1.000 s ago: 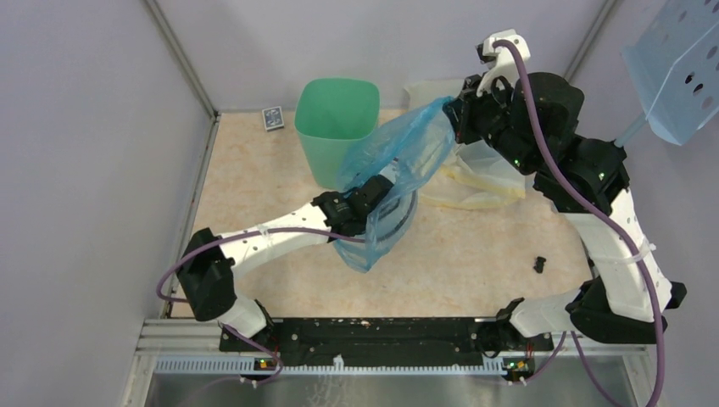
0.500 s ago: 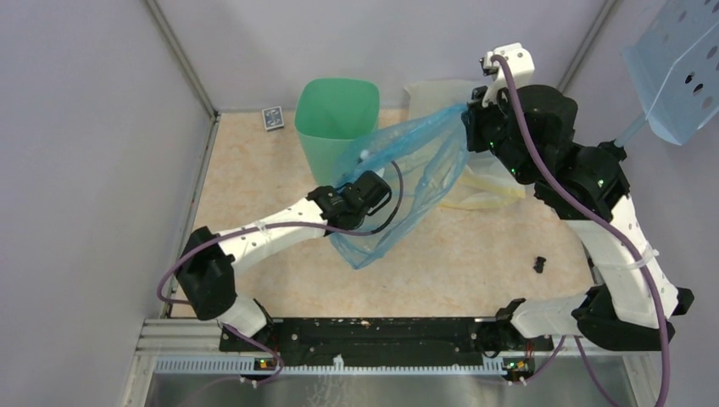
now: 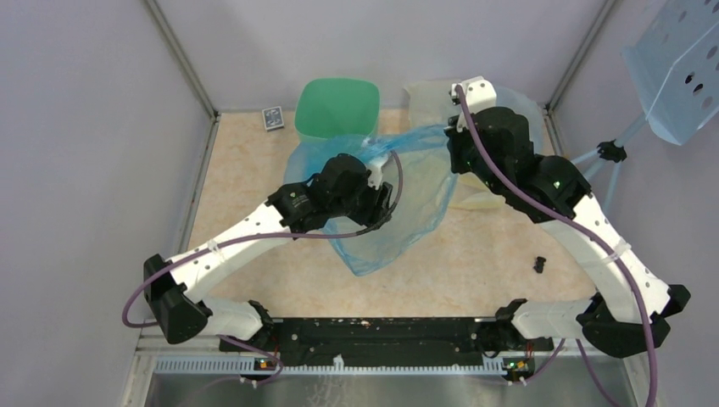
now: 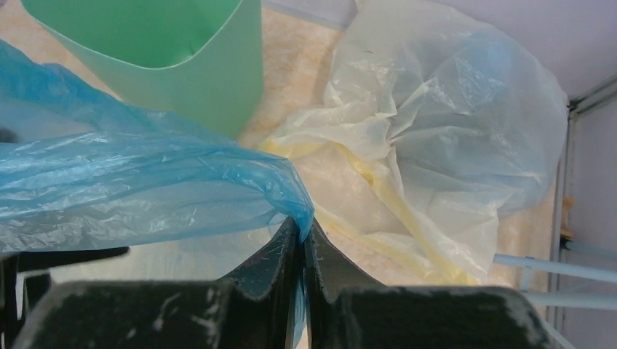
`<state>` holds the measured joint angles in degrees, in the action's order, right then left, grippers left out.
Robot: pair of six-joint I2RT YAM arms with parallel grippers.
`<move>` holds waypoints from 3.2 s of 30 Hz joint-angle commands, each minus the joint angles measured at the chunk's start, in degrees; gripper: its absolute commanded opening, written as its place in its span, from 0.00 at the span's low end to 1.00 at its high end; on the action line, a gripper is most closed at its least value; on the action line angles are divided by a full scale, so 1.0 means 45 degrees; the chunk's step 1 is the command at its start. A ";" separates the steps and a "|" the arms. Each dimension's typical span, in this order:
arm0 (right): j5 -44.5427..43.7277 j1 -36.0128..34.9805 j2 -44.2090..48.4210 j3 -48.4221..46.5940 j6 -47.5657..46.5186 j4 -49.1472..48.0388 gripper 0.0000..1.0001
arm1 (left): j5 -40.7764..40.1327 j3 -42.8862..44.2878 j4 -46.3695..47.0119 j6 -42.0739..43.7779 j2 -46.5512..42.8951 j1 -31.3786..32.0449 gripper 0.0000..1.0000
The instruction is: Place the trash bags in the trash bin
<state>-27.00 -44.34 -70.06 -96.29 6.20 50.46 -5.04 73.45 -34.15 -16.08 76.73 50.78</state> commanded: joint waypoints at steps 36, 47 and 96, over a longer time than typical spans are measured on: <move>0.3156 0.0732 0.0089 0.1183 0.0828 -0.1842 0.06 | -0.2016 0.0086 -0.1451 0.1424 -0.3372 0.0043 0.99; 0.3328 0.0741 0.0123 0.1062 0.0850 -0.1852 0.06 | -0.1556 -0.2175 -0.1055 0.0782 -0.3498 0.0043 0.58; 0.3109 0.1106 -0.6612 -0.9405 -0.1146 -0.8612 0.00 | -0.4881 0.8059 0.6444 0.6819 0.0987 -0.3970 0.00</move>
<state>-14.46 -40.32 -98.19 -136.29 1.23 14.90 -30.81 111.04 -6.66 18.55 80.93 35.86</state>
